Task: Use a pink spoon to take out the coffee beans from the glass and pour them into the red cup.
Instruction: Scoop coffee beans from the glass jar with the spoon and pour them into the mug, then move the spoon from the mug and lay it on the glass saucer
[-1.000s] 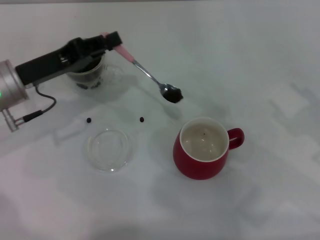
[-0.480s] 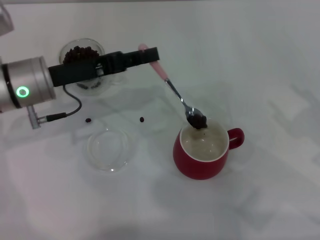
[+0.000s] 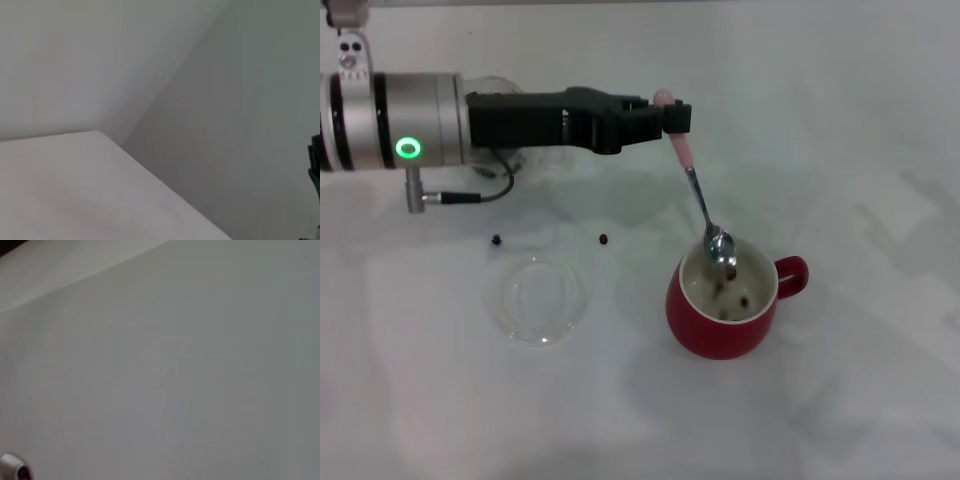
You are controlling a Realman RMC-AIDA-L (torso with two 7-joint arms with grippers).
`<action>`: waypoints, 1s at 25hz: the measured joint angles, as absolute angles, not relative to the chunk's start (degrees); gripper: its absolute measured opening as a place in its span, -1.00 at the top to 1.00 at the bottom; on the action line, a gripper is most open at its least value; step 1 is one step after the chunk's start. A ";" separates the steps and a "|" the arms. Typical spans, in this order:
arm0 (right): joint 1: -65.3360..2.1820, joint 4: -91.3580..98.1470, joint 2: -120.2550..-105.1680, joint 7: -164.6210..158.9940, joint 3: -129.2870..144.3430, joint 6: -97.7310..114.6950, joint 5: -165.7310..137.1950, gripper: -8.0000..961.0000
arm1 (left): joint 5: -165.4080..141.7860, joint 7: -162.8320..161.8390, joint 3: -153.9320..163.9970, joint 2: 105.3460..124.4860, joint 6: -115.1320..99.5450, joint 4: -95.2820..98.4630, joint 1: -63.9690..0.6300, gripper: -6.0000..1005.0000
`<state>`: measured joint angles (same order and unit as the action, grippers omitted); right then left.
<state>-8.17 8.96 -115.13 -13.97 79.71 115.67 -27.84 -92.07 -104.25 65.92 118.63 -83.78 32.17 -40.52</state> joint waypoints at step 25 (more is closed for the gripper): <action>-8.21 8.87 -115.32 -17.30 72.72 113.67 -25.97 -0.48 | -89.50 -107.98 56.21 115.98 -85.59 42.76 -20.91 0.74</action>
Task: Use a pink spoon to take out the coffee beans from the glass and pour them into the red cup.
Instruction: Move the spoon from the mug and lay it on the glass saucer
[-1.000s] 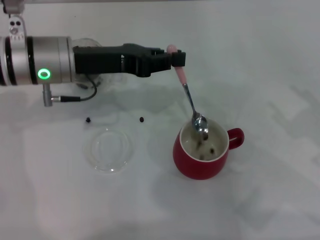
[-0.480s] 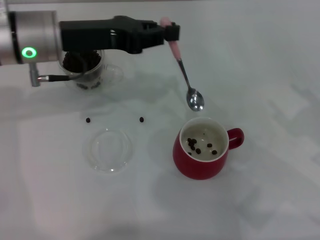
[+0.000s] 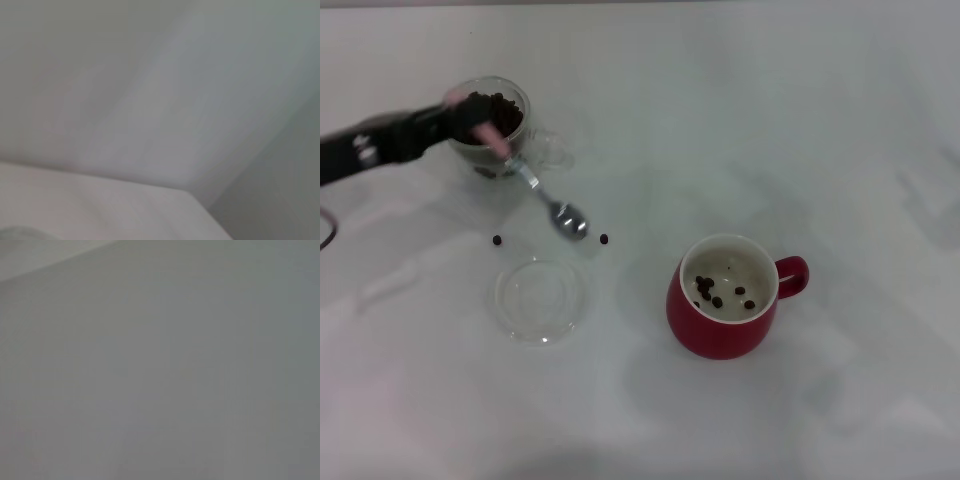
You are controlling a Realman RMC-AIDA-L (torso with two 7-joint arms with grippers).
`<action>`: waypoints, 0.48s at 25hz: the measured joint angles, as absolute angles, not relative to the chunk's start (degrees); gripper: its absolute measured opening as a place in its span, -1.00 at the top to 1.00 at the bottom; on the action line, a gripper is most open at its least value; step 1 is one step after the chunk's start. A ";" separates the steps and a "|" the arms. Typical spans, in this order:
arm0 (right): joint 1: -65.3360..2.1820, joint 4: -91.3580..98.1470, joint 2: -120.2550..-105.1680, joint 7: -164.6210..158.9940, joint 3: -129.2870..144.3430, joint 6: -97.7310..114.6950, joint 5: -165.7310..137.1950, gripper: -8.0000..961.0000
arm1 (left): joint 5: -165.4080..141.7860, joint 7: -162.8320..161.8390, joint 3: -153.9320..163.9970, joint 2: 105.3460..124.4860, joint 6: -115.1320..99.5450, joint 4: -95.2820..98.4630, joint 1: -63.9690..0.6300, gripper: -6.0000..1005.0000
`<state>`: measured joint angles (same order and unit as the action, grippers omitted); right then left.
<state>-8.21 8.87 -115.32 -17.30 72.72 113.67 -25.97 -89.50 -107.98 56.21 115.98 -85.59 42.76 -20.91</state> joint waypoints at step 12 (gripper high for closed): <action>-9.06 8.87 -115.47 -23.33 70.67 110.29 -25.19 -0.48 | -90.29 -105.69 55.34 114.88 -85.13 37.38 -14.26 0.74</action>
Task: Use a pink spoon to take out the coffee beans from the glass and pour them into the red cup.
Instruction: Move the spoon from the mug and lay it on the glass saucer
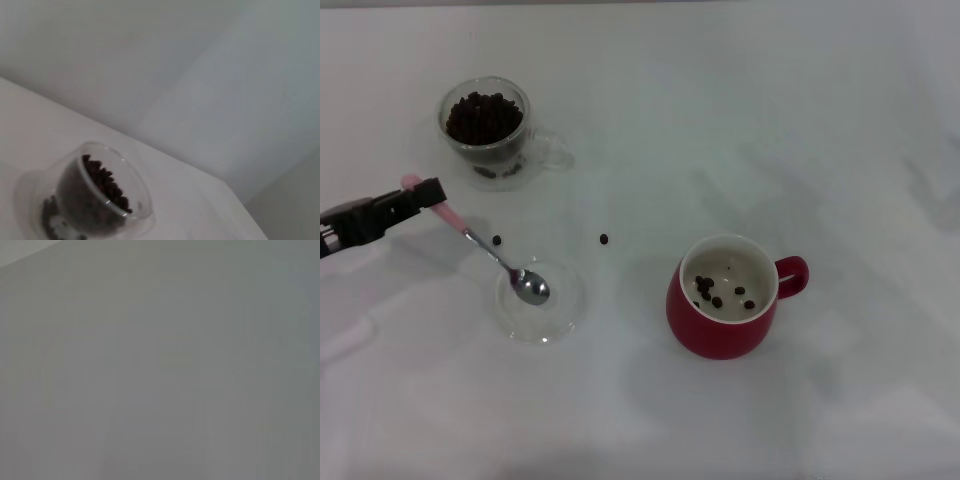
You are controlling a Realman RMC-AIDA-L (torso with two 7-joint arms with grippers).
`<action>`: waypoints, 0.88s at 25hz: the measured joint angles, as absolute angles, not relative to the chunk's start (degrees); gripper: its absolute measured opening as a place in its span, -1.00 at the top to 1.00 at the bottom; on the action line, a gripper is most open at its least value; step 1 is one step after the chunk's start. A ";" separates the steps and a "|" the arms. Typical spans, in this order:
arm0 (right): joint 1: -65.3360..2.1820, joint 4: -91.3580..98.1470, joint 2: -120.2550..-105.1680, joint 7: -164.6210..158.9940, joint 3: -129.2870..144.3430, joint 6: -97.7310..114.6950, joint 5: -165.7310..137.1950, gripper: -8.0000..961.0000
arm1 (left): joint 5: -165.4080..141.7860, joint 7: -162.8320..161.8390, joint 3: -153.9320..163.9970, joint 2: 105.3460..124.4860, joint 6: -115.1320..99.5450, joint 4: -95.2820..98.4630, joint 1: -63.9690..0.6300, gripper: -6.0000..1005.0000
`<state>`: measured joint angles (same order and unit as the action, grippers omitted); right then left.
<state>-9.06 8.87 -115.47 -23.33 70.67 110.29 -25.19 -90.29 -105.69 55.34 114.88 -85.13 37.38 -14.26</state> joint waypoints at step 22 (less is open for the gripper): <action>-8.72 8.10 -115.41 -25.72 70.66 110.05 -25.23 -0.48 | -93.14 -103.82 52.44 117.35 -80.68 32.34 -15.98 0.74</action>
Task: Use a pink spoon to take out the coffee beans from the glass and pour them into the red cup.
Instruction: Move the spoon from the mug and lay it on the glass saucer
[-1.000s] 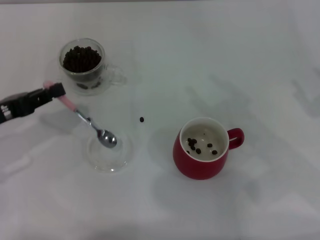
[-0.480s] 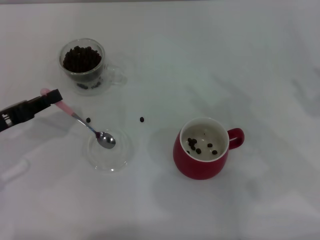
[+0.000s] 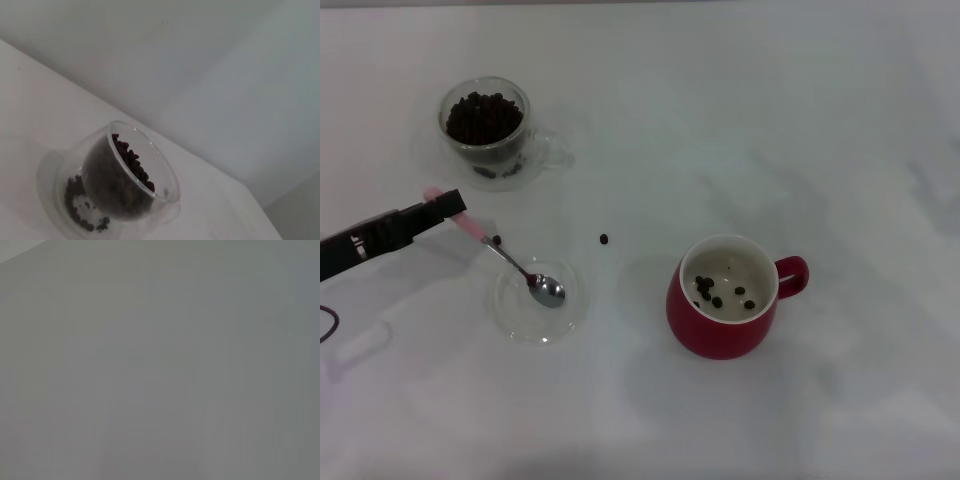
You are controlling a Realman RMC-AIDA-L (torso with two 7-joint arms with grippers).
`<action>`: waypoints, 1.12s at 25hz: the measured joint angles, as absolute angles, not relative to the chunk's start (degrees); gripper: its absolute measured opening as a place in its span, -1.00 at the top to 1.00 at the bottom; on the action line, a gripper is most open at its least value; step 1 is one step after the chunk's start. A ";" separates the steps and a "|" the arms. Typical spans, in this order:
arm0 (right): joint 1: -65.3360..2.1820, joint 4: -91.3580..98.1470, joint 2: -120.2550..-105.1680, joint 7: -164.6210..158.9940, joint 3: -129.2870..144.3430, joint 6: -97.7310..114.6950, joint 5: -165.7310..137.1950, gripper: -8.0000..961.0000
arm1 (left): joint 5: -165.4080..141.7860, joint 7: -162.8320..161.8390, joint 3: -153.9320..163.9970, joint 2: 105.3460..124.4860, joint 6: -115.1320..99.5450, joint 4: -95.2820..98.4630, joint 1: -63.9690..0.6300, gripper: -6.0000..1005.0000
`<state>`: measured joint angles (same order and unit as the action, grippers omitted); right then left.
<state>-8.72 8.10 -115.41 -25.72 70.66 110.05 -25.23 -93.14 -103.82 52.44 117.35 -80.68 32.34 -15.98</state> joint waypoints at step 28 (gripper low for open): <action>-8.85 6.67 -115.48 -25.75 70.96 110.46 -25.22 -0.48 | -96.01 -103.70 52.30 118.37 -79.23 28.04 -17.98 0.58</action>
